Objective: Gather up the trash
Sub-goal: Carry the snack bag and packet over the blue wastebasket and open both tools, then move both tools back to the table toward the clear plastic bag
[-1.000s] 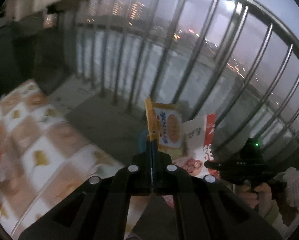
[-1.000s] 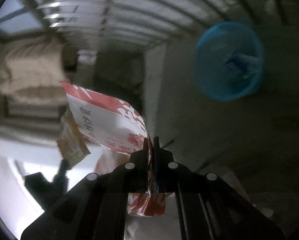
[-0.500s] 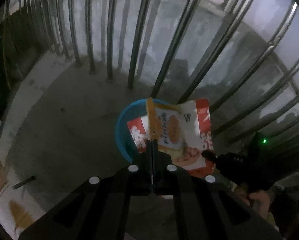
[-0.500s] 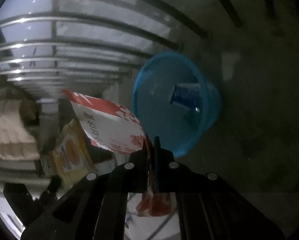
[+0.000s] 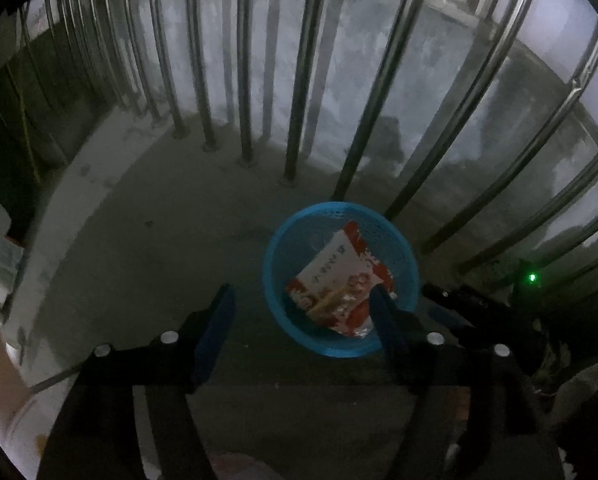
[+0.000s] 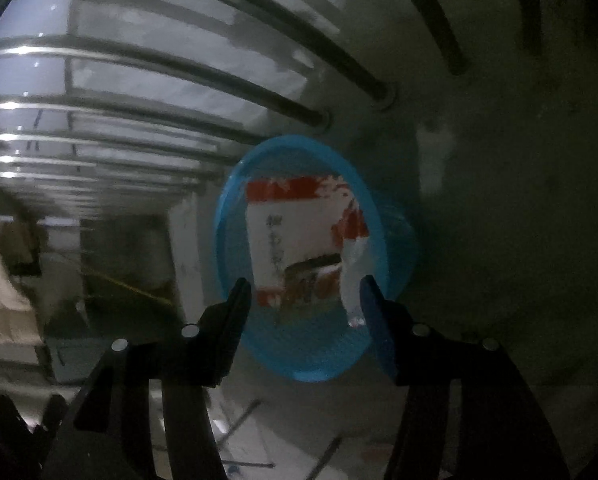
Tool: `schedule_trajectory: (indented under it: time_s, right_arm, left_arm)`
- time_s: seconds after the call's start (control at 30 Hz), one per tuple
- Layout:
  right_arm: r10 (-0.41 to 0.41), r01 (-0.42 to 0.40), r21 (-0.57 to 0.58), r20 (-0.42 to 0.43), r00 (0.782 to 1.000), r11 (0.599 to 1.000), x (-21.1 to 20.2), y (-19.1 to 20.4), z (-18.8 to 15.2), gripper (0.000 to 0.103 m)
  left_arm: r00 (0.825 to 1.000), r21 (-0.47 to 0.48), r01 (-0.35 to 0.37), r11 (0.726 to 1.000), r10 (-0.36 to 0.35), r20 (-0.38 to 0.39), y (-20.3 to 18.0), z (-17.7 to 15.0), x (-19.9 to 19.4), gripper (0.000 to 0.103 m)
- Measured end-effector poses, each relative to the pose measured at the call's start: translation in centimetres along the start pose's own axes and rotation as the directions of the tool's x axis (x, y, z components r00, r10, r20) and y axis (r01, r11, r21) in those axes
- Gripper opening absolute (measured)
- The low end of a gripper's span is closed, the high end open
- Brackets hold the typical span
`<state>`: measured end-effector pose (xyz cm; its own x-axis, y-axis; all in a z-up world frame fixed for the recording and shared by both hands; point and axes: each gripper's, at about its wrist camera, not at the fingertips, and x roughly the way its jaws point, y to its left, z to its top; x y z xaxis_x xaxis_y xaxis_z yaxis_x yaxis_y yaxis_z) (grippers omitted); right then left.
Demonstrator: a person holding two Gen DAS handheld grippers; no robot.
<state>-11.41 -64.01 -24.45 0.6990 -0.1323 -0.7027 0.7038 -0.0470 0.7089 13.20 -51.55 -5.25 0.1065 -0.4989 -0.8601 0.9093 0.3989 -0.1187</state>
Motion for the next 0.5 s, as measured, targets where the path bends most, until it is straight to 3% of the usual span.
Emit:
schedule_trajectory:
  time_s: [0.13,0.3,0.43,0.5]
  right_arm:
    - [-0.005,0.005,-0.042,-0.001,1.0,0.999,-1.5,0.1,-0.9,0.055]
    - [-0.025,0.027,-0.189,0.012,1.0,0.982,-4.4,2.3,-2.7,0.055]
    - [-0.062,0.075,-0.356,0.049,0.997,0.931,-6.6,6.1,-4.3,0.059]
    - [-0.073,0.1,-0.449,0.077,0.994,0.888,-7.7,8.6,-5.5,0.064]
  left_arm:
    - [1.0,-0.011,0.004,1.0,-0.003,0.012,0.4,-1.4,-2.9,0.068]
    - [0.999,-0.025,0.015,1.0,-0.014,0.041,1.4,-3.3,-7.1,0.071]
    - [0.996,-0.04,0.001,0.999,0.002,0.084,2.6,-5.9,-11.1,0.073]
    - [0.995,-0.056,0.003,0.998,0.003,0.103,3.3,-7.6,-13.1,0.073]
